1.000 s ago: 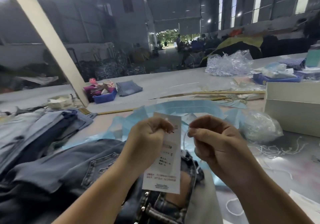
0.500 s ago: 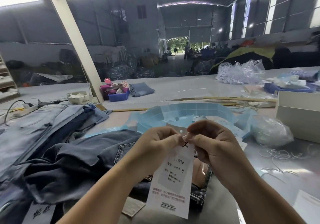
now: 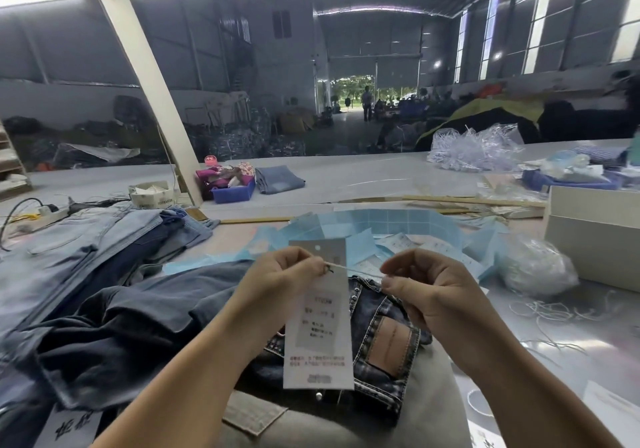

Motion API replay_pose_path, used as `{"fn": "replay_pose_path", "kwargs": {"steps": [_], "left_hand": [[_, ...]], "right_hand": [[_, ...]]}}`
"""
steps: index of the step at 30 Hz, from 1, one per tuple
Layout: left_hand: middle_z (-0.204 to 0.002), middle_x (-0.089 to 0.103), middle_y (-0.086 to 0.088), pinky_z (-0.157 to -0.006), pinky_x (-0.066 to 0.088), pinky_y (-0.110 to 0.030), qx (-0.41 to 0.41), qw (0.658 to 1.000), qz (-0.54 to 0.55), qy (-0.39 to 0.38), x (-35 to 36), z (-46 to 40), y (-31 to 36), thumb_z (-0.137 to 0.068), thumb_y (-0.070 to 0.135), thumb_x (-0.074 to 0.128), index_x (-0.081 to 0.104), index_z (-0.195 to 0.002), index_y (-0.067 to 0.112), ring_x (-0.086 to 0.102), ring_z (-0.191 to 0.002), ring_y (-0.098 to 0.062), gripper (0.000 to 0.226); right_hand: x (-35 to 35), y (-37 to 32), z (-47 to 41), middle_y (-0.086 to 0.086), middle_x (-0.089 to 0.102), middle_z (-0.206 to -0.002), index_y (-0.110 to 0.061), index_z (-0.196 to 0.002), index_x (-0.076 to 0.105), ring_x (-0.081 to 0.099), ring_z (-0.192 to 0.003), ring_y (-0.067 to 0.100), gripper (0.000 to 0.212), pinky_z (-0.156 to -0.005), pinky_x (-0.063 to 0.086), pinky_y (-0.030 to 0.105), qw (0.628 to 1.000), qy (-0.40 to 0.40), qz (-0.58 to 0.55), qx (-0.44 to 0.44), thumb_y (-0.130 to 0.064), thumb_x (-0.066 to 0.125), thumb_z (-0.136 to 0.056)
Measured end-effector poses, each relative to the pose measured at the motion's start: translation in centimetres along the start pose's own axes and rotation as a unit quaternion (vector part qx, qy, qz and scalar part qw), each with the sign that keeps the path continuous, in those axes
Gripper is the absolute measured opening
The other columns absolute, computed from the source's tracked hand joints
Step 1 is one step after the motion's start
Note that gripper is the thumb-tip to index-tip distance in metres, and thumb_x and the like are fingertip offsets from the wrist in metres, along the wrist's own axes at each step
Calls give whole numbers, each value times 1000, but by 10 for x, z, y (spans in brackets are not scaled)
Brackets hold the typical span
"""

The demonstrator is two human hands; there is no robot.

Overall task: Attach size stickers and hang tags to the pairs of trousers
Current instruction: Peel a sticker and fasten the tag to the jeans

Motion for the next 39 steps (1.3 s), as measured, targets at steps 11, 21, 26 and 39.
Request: {"fn": "replay_pose_path", "kwargs": {"steps": [11, 21, 26, 39], "left_hand": [[-71, 71, -12, -51, 49, -29, 8, 982, -142, 129, -39, -12, -5, -90, 19, 58, 61, -69, 10, 67, -60, -24, 23], [-65, 64, -4, -60, 49, -31, -42, 997, -70, 14, -1, -11, -33, -93, 38, 57, 64, -70, 16, 64, -59, -19, 33], [-68, 66, 4, -58, 49, -24, -9, 999, -39, 9, 12, -9, -25, -95, 23, 53, 67, -70, 23, 62, -64, -14, 28], [-86, 72, 2, -53, 57, -25, 79, 993, -74, 42, 27, 1, 0, -94, 7, 48, 43, -111, 52, 70, -69, -18, 49]], "right_hand": [[-3, 22, -1, 14, 57, -58, -10, -71, 74, 41, -40, 15, 18, -40, 34, 18, 980, -41, -192, 41, 7, 65, -70], [31, -6, 3, 17, 67, -90, 4, -107, 71, 67, -75, 19, 40, -70, 58, 26, 877, -203, -435, 17, -3, 81, -69], [30, 0, -3, 18, 68, -80, -2, -91, 77, 67, -64, 21, 24, -59, 57, 26, 920, -131, -368, 12, -3, 67, -69], [20, -11, 1, 21, 72, -83, -8, -83, 78, 72, -67, 25, 19, -55, 58, 28, 960, -103, -258, -31, -4, 66, -70]]}}
Point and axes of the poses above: each hand's wrist, its own z-axis away from the middle knuckle, its own x-axis out of the palm, y = z × x, the point moved 10 cm from there along -z, towards the middle knuckle
